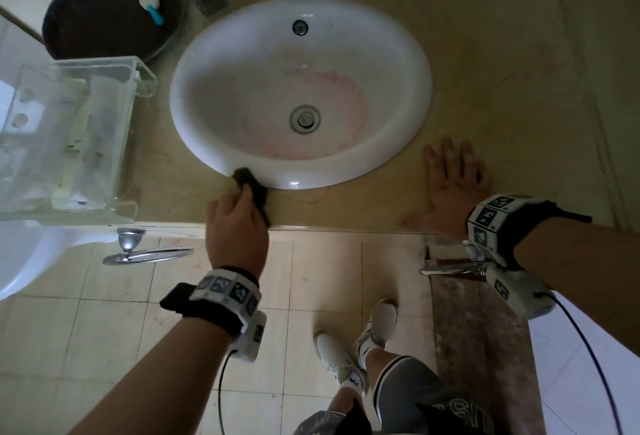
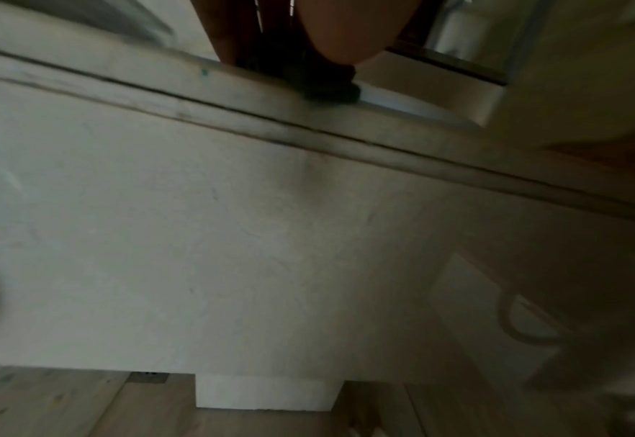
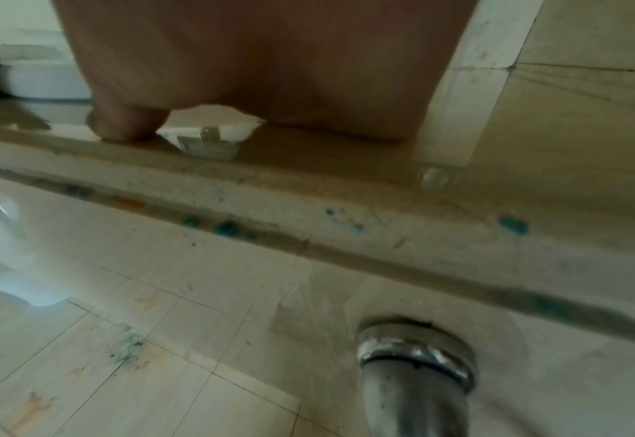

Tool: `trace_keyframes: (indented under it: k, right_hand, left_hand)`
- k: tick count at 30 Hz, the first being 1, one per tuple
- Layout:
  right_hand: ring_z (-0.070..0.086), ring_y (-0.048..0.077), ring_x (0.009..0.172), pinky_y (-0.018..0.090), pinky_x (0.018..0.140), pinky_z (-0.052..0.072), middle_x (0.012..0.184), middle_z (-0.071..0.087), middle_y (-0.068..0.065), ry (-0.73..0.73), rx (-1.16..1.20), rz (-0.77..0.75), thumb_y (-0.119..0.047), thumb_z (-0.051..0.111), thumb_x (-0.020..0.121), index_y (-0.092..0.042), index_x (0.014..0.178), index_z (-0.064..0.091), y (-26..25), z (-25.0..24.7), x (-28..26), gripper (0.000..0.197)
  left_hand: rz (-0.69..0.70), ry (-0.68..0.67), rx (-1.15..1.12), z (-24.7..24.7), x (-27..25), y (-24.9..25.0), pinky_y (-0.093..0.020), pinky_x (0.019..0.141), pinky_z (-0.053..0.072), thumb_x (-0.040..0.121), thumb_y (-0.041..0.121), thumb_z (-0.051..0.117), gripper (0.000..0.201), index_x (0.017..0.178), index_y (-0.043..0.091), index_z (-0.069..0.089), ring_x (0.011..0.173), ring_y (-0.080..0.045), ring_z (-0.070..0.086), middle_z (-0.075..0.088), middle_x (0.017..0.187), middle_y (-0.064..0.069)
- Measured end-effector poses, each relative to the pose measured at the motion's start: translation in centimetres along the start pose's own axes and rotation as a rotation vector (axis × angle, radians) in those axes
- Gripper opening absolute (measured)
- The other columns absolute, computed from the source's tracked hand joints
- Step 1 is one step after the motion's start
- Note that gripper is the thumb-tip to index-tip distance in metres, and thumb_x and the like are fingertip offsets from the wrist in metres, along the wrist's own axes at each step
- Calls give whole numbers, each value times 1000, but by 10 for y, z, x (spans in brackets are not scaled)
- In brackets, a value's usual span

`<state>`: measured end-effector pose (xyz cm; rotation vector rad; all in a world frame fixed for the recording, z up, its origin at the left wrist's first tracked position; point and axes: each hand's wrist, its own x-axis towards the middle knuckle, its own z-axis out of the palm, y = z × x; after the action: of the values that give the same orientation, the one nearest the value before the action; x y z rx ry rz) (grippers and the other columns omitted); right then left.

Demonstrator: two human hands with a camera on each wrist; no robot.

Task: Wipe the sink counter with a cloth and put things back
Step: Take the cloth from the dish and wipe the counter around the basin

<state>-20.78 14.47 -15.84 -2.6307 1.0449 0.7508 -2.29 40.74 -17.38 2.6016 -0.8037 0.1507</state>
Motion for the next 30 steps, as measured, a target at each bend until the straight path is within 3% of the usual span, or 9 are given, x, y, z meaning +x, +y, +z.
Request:
trace_keyframes:
  k: [8, 12, 15, 17, 19, 22, 25, 28, 30]
  right_hand:
    - [-24, 32, 143, 52, 116, -5, 154, -32, 3, 8, 55, -38, -83, 53, 61, -27, 146, -25, 4, -2, -5, 128]
    - [-13, 18, 147, 45, 118, 5, 159, -17, -11, 48, 117, -110, -70, 60, 71, -33, 151, -7, 34, -7, -18, 111]
    - [-3, 16, 148, 46, 119, 15, 161, -6, -11, 84, 131, -79, -69, 56, 75, -29, 152, 5, 67, 0, -32, 101]
    - [7, 19, 148, 46, 117, 20, 161, 8, -6, 130, 177, -21, -66, 54, 80, -27, 151, 18, 82, 6, -42, 89]
    - [31, 25, 139, 45, 112, 31, 152, 35, 1, 256, 255, 35, -54, 53, 87, -24, 139, 45, 97, 8, -55, 61]
    - [58, 31, 102, 41, 88, 49, 112, 64, 9, 368, 313, 113, -37, 52, 91, -16, 102, 71, 110, 6, -70, 30]
    - [60, 28, 93, 36, 77, 51, 107, 60, 8, 406, 426, 173, -25, 58, 87, -15, 101, 65, 121, 3, -80, 19]
    - [56, 25, 105, 31, 84, 49, 122, 50, 6, 380, 530, 110, -18, 59, 81, -15, 120, 54, 120, -1, -88, 40]
    - [51, 21, 113, 28, 93, 46, 128, 47, 2, 347, 561, 18, -22, 60, 78, -19, 128, 48, 113, -3, -91, 52]
  left_hand:
    - [302, -157, -65, 17, -14, 65, -34, 68, 55, 79, 7, 68, 28, 106, 7, 71, 82, -31, 61, 70, 95, -9]
    - [377, -261, -65, 29, -10, 102, -35, 73, 56, 82, 10, 66, 28, 110, 10, 69, 88, -28, 61, 69, 98, -6]
    - [404, -308, -73, 35, -7, 129, -35, 69, 56, 84, 13, 65, 27, 110, 13, 69, 91, -27, 59, 69, 100, -2]
    - [421, -340, -87, 41, -6, 147, -36, 71, 55, 86, 13, 63, 27, 112, 14, 68, 93, -27, 58, 68, 105, -2]
    - [479, -399, -103, 52, -6, 173, -37, 75, 52, 88, 10, 60, 28, 115, 12, 66, 90, -28, 56, 67, 106, -5]
    - [532, -468, -154, 68, -14, 214, -36, 71, 49, 85, 5, 62, 26, 111, 7, 68, 82, -30, 55, 69, 102, -10]
    - [613, -528, -206, 78, -32, 257, -35, 66, 51, 81, 7, 67, 26, 107, 10, 70, 81, -30, 56, 70, 97, -9]
    - [656, -606, -217, 79, -41, 287, -36, 74, 49, 88, 16, 60, 31, 119, 15, 62, 93, -29, 55, 66, 107, -5]
    - [574, -691, -299, 74, -33, 292, -38, 85, 47, 93, 21, 50, 30, 122, 15, 58, 101, -28, 55, 62, 115, -7]
